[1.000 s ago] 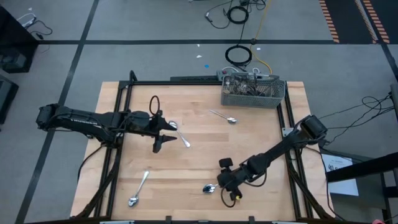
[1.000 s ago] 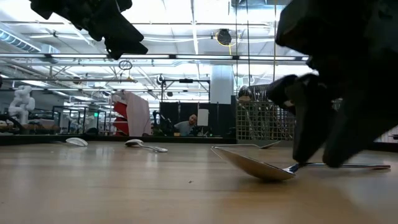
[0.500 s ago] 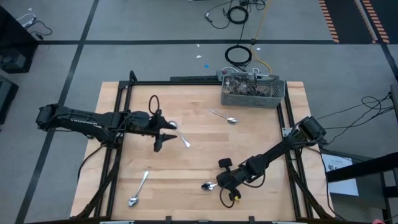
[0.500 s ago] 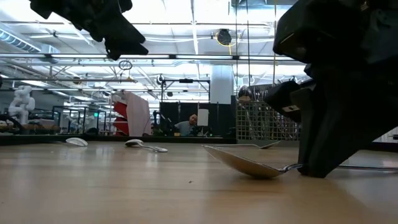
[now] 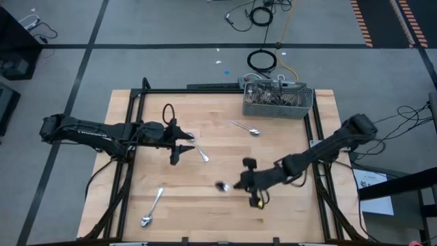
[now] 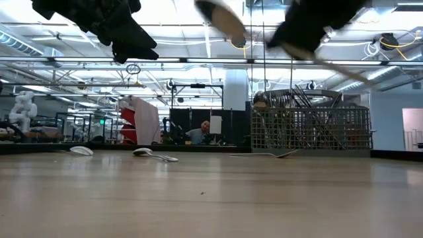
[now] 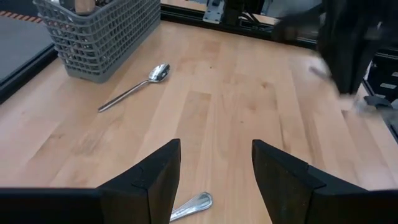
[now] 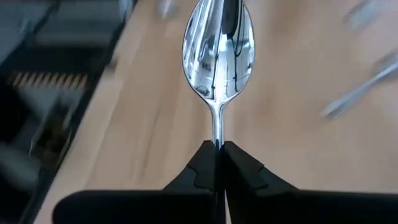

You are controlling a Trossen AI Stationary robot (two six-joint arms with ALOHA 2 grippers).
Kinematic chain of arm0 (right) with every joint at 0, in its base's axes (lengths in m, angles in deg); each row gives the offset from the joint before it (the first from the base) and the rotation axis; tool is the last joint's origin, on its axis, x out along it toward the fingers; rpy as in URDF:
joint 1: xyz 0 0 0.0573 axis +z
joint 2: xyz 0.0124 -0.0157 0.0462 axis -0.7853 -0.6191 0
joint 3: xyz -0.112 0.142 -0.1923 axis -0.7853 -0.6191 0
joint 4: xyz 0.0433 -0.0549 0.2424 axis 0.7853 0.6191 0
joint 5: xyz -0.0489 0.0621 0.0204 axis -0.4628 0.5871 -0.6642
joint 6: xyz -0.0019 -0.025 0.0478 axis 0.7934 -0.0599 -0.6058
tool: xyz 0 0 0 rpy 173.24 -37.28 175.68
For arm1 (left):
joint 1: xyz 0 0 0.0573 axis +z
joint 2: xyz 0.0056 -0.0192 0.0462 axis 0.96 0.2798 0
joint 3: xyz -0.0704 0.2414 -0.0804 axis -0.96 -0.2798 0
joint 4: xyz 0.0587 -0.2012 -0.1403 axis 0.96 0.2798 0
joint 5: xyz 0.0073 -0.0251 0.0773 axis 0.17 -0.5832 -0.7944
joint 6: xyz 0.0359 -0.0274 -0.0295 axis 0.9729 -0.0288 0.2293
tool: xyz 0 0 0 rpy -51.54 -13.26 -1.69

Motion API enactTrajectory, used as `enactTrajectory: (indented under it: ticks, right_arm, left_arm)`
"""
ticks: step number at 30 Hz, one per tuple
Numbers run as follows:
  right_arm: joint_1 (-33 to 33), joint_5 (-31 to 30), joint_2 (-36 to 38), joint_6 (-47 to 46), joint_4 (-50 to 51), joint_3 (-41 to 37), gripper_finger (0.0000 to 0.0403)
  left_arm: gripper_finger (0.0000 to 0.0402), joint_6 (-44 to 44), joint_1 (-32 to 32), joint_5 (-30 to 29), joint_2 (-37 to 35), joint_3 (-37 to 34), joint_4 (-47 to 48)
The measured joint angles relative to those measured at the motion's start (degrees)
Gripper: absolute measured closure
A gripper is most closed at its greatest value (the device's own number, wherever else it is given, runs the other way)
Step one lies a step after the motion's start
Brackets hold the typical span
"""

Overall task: Sort silverware
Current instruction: Put the silver spoon into the gray utensil holder

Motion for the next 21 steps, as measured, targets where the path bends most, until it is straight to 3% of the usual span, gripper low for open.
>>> enactTrajectory:
  ticks: [7, 14, 19, 21]
  right_arm:
    - [-3.3, -15.2, 9.5, 7.6, -7.9, 0.0, 0.0401]
    - [-8.7, -17.9, 11.3, 8.6, -24.4, 0.1, 0.0402]
    - [-11.7, -18.2, 11.3, 9.3, -30.5, 0.1, 0.0402]
    - [-12.8, -21.8, 11.3, 9.4, -32.6, 0.1, 0.0402]
  left_arm:
    - [0.0197, -1.1, 0.0, 0.0, 0.7, 0.0, -4.3]
    - [0.0197, -7.3, -0.1, 5.0, 3.7, 0.0, -20.9]
    - [0.0197, -10.5, -0.1, 7.5, 6.4, 0.0, -29.8]
    - [0.0197, -10.6, -0.1, 8.1, 7.5, 0.0, -31.1]
